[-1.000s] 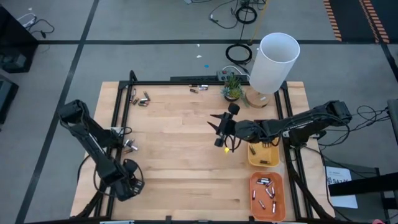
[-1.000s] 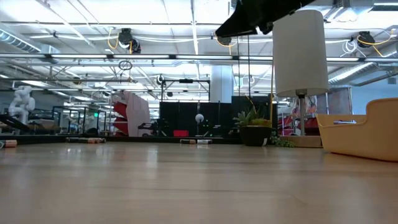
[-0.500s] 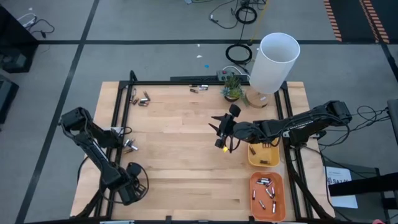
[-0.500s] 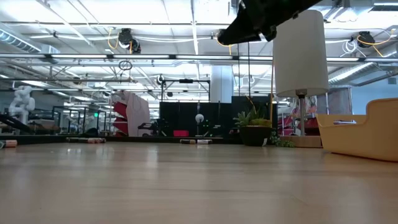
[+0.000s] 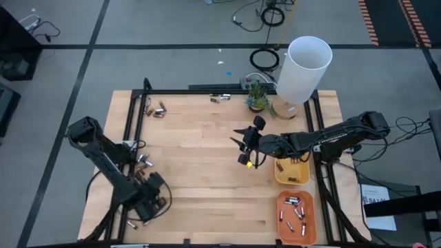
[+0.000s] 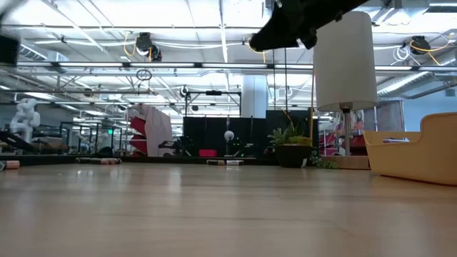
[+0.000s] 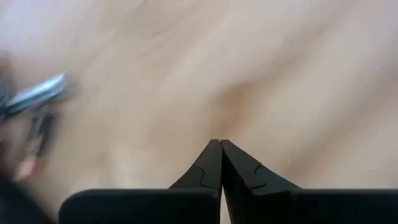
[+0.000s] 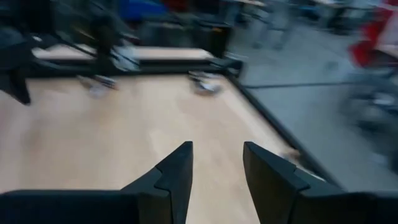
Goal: Sort batteries
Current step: Put the black battery into the orange bin
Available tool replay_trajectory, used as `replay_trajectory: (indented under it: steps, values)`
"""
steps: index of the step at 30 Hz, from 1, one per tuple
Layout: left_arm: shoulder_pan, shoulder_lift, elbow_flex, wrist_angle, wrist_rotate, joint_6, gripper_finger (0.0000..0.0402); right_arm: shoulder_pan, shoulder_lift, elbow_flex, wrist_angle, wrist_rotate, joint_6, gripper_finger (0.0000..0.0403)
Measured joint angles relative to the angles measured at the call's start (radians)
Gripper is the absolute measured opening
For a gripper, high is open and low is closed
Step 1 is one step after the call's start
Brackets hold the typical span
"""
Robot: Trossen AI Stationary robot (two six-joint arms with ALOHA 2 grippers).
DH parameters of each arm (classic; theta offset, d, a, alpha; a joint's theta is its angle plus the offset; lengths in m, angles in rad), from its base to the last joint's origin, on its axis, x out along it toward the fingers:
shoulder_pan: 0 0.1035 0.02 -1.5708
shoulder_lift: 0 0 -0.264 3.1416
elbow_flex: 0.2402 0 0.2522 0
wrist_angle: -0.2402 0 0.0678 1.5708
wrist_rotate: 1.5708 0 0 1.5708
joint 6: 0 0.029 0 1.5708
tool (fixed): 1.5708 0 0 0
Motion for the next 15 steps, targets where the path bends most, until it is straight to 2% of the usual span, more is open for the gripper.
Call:
replay_trajectory:
  steps: [2,5,7,11,15]
  values:
    - [-0.016,-0.032,0.054,0.029,0.015,0.142,0.0007,-0.001,0.0,0.0,0.033,-0.114,-0.002,0.0132]
    - [-0.06,-0.062,0.098,0.174,0.123,0.226,0.0006,0.001,0.0,0.0,0.09,-0.245,-0.02,0.0132]
    - [-0.116,-0.064,0.11,0.321,0.181,0.235,0.0006,0.001,0.0,0.0,0.117,-0.269,-0.023,0.0132]
    - [-0.181,-0.025,0.107,0.402,0.188,0.201,0.0006,0.005,0.004,0.0,0.122,-0.283,0.003,0.0132]
    - [-0.196,0.07,0.105,0.459,0.236,0.232,0.0006,0.008,0.048,0.0,0.144,-0.455,0.075,0.0132]
